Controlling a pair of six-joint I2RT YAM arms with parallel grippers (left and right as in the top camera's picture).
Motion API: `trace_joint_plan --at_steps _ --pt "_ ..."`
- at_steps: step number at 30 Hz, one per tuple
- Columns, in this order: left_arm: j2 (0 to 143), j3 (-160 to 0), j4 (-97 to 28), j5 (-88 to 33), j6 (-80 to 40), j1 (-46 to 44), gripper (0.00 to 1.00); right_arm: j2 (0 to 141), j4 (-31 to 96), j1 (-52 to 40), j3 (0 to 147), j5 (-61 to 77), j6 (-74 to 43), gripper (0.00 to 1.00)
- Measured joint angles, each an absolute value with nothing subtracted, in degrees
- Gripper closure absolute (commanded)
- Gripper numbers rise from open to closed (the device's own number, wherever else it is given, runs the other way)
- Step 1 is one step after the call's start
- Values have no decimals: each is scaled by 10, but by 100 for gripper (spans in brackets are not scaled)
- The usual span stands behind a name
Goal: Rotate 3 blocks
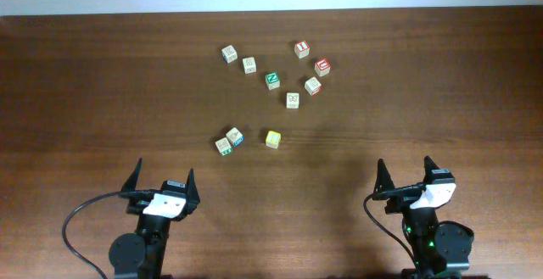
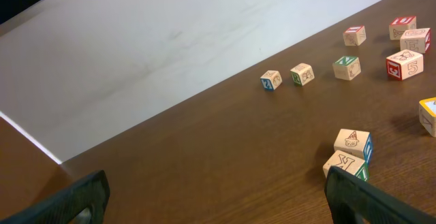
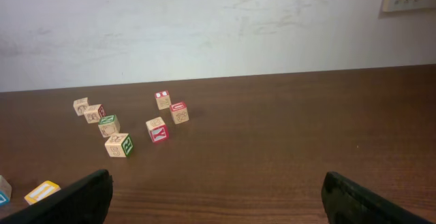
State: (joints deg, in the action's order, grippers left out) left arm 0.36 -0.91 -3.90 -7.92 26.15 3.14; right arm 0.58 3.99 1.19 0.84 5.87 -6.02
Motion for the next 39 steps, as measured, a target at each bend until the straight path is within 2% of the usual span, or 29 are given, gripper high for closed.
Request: trace_joint_plan --at_steps 28,39 --pt "4 -9 -13 -79 262 31 1 6 40 12 8 59 -60 2" --pt "4 -9 -6 -65 179 31 1 6 38 12 8 72 -60 2"
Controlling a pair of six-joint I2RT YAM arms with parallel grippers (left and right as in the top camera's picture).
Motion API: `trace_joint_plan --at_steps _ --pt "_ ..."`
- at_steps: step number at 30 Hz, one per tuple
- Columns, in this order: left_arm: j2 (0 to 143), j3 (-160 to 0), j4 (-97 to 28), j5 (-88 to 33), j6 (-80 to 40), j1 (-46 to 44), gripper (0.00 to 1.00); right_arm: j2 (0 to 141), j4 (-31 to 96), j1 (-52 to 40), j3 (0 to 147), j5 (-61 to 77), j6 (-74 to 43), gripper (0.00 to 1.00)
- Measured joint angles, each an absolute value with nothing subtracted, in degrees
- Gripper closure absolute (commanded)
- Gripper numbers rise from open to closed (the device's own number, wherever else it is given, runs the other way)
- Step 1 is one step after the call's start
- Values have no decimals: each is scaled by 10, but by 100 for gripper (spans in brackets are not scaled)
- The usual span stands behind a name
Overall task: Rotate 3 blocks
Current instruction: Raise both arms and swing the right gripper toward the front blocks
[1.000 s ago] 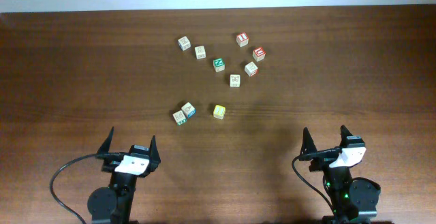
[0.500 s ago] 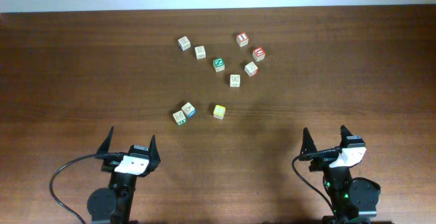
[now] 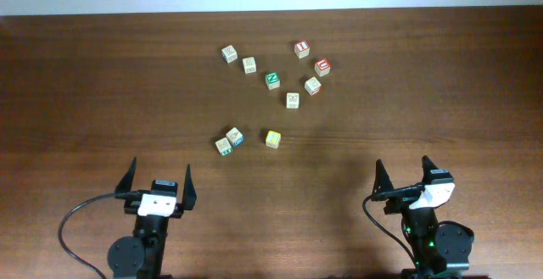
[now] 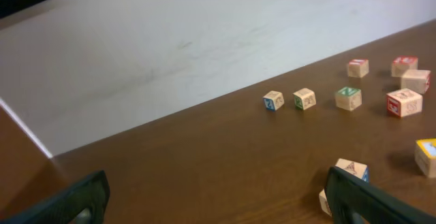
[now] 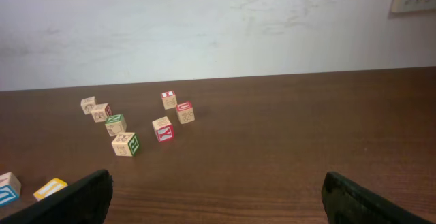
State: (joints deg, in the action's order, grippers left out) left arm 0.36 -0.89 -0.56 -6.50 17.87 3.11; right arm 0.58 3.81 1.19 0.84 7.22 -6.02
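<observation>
Several lettered wooden blocks lie on the brown table (image 3: pixel 102 101). A far cluster runs from a blue-edged block (image 3: pixel 229 53) to a red block (image 3: pixel 321 66), with a green block (image 3: pixel 272 80) between them. Nearer lie a yellow block (image 3: pixel 272 138) and a touching pair (image 3: pixel 229 141). My left gripper (image 3: pixel 159 170) is open at the near left, the pair (image 4: pixel 352 169) just beyond its right finger. My right gripper (image 3: pixel 403 164) is open at the near right, far from the red block (image 5: pixel 163 129). Both are empty.
A white wall (image 5: pixel 204 26) rises behind the table's far edge. A black cable (image 3: pixel 72 224) loops beside the left arm's base. Bare wood lies between both grippers and the blocks.
My left arm has swung slightly to the left, so the blocks sit a little lower in its wrist view. The right wrist view has shifted a little. No block has moved.
</observation>
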Motion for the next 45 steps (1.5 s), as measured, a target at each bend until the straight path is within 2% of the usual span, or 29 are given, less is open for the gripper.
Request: trace_joint_plan --at_steps 9,18,24,27,32,34,42,45 --pt "4 -9 4 16 -29 31 1 6 37 12 8 82 -87 2" --pt "15 -9 24 20 -44 31 1 7 46 12 78 100 -93 2" --pt "79 -41 24 20 -44 31 1 31 47 12 100 120 -93 2" --pt "156 -93 29 20 -37 31 1 78 47 12 132 130 -93 2" --pt "374 -235 19 -39 17 31 1 256 50 12 245 178 -93 2" --pt "496 -349 -50 -74 27 31 1 352 82 12 317 203 -93 2" --pt "855 -780 -422 -118 35 31 1 777 405 12 713 263 -102 2" --pt "928 -846 -464 -143 35 31 1 930 490 -22 845 313 -103 2"
